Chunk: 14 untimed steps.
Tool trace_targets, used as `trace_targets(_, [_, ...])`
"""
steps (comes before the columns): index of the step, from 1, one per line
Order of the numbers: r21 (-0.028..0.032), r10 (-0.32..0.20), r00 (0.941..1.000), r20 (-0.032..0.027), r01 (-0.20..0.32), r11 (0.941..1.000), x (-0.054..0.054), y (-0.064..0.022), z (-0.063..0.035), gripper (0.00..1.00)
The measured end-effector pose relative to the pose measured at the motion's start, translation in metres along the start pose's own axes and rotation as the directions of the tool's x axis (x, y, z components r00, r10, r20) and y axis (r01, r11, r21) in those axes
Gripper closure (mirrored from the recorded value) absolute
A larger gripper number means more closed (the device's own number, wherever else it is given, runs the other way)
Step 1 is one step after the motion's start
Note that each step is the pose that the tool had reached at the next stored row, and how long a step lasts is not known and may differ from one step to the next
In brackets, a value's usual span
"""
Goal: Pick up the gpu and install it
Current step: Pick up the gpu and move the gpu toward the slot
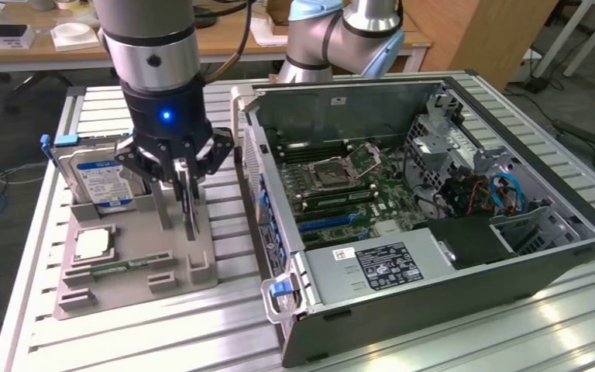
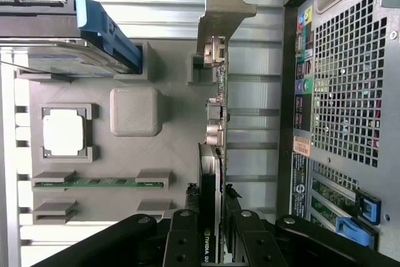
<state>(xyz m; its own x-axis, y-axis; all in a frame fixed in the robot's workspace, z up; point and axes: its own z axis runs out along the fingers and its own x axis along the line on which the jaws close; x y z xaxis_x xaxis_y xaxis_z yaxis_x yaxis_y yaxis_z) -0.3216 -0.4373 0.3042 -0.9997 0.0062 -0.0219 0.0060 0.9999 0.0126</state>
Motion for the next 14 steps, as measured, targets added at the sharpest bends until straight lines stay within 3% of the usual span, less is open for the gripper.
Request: trace_targets(14, [0.0001, 0.000, 1.0000, -0.0001, 0.000, 1.0000, -0.0002, 0.0001, -0.0083, 0.74])
